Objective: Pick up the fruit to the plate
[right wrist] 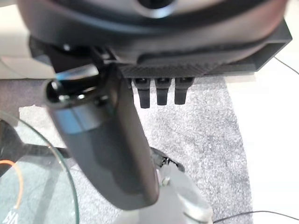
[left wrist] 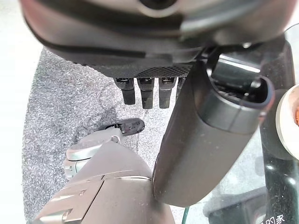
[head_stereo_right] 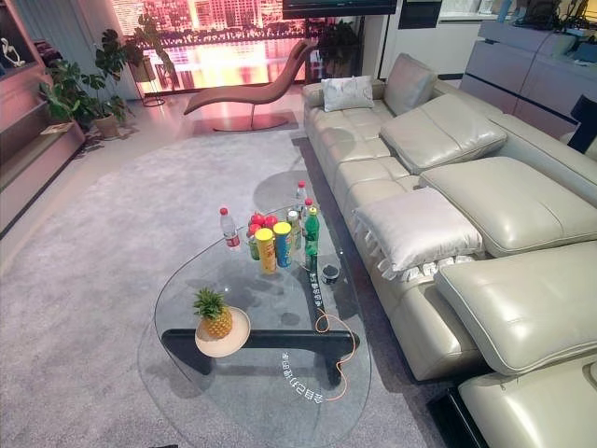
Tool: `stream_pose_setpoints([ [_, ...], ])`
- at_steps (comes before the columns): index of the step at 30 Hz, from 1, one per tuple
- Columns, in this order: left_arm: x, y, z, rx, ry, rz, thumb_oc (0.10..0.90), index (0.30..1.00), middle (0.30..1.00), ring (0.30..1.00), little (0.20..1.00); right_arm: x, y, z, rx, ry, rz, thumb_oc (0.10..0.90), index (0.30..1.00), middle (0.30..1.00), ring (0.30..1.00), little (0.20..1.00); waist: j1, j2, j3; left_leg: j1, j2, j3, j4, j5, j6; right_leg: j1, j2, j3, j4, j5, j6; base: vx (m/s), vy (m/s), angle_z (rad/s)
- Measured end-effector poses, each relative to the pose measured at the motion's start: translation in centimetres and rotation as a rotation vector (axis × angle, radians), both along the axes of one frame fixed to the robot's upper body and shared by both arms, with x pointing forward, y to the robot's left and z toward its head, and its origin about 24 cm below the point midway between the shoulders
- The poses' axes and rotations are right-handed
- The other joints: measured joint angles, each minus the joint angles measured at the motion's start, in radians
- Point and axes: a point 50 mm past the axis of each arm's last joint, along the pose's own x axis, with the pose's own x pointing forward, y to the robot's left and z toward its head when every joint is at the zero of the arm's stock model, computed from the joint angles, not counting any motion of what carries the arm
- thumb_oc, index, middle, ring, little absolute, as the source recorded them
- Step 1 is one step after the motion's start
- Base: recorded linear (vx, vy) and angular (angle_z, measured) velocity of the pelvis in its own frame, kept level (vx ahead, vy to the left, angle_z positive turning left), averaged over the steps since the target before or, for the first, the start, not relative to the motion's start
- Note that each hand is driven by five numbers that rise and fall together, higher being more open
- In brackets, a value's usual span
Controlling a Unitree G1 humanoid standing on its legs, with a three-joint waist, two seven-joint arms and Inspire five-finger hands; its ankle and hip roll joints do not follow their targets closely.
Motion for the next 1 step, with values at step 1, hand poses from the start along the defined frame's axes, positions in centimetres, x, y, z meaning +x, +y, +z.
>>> stream_pose_setpoints([
  [1,-0.04,0.07,0.01,0.002,0.006,0.0,0.8,0.9,0.9,0.9,0.9,0.1,0.25,-0.08,0.011,0.0,0.01,0.8,0.9,0.9,0.9,0.9,0.0,-0.001,-0.001,0.0,0.0,0.0,0.0,0.0,0.0,0.0,0.0,0.0,0.0,0.0,-0.001,0.0,0.0,0.0],
])
